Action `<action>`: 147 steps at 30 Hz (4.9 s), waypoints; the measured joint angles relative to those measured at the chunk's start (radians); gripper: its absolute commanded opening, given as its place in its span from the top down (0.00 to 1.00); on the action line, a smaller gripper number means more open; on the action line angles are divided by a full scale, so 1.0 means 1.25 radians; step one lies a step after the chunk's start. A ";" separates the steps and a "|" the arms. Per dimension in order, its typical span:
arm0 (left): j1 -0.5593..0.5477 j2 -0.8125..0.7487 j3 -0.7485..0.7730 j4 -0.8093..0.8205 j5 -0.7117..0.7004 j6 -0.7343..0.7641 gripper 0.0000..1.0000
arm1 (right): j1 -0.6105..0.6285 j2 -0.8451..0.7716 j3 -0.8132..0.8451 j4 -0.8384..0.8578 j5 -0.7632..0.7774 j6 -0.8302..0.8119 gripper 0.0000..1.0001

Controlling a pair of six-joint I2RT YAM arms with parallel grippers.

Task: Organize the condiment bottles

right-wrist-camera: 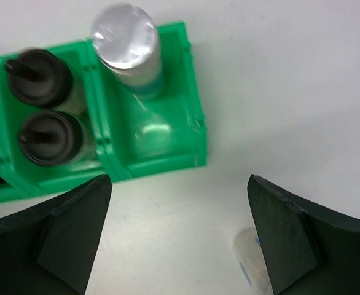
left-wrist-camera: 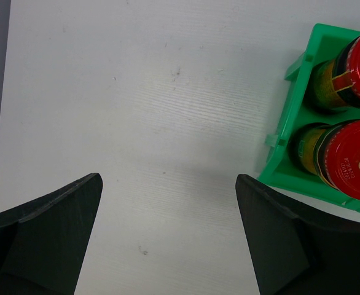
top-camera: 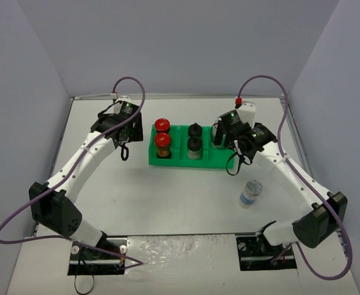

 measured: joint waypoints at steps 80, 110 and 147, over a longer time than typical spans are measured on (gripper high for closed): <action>0.009 -0.028 -0.032 0.005 0.021 0.002 0.12 | 0.069 -0.314 -0.416 -0.285 -0.030 0.431 1.00; 0.009 -0.028 -0.037 0.005 0.021 0.002 0.12 | 0.075 0.006 -0.018 -0.145 0.033 0.174 1.00; 0.009 -0.021 -0.037 -0.002 0.005 0.002 0.12 | 0.020 0.191 -0.041 0.124 -0.035 0.044 1.00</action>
